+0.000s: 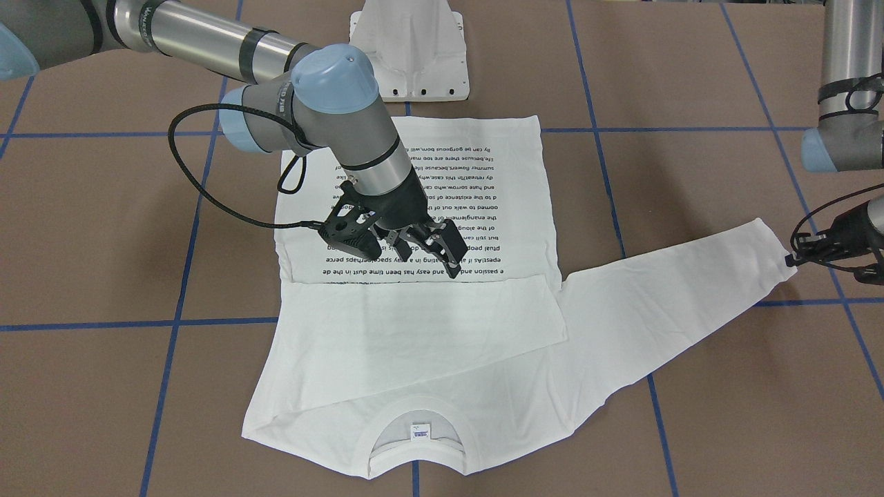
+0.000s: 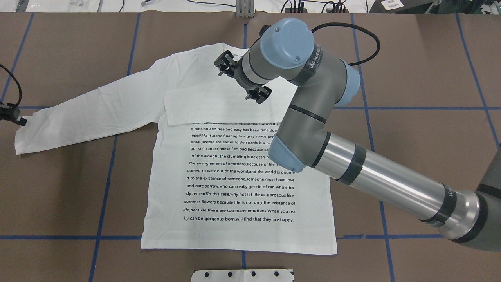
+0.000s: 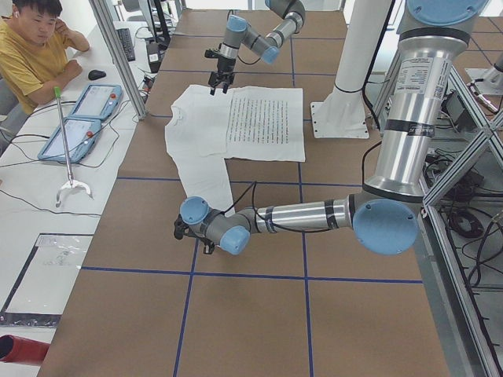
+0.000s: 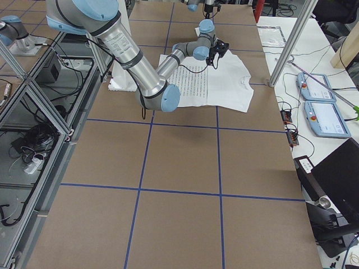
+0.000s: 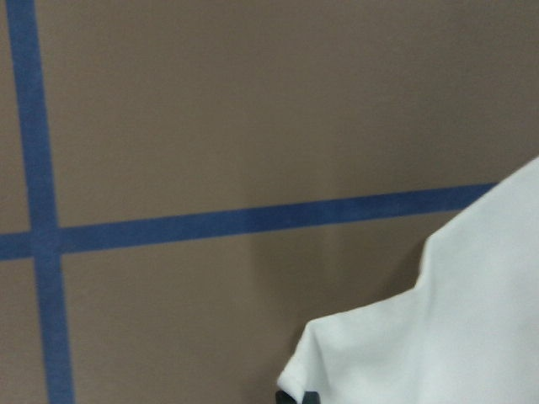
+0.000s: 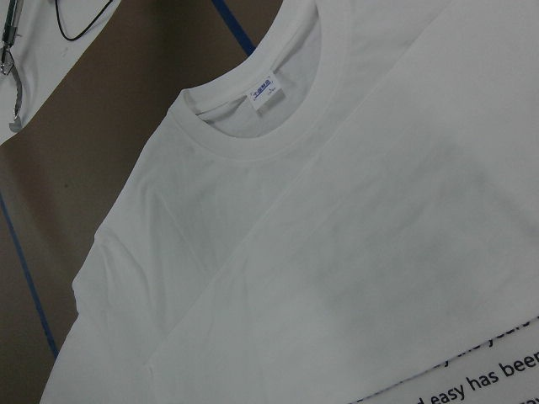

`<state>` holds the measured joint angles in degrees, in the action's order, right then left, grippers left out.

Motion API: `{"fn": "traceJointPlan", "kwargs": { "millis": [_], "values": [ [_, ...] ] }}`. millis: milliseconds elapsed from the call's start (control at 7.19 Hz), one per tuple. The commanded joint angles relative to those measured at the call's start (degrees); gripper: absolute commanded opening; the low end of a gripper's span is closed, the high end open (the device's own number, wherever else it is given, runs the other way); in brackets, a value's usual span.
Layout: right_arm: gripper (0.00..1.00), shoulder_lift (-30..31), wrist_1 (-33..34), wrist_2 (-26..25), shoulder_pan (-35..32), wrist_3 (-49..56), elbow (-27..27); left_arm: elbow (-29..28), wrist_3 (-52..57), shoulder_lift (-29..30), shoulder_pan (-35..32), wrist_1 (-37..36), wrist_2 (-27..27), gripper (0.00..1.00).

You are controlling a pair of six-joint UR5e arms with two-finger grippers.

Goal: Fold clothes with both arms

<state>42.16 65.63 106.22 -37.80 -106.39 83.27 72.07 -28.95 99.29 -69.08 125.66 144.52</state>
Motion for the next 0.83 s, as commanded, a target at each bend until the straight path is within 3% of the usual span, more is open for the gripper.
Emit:
{"fn": "traceJointPlan", "kwargs": {
  "millis": [0,139,417,696],
  "values": [
    [1.00,9.82,-0.07,7.11,-5.58,5.18,9.23,10.23,-15.26,1.77,0.00,0.20,9.36,0.00],
    [1.00,13.53,-0.24,12.38,-9.62,10.80,10.32,16.29,-25.44,2.65,1.74,0.29,9.46,0.00],
    [1.00,20.20,-0.24,15.68,-14.13,15.84,13.73,18.72,-51.43,14.80,11.10,0.29,7.98,0.00],
    [1.00,26.46,-0.33,17.43,-17.20,22.79,16.57,18.29,-59.26,23.90,19.20,0.38,-3.07,0.00]
  ]
}}
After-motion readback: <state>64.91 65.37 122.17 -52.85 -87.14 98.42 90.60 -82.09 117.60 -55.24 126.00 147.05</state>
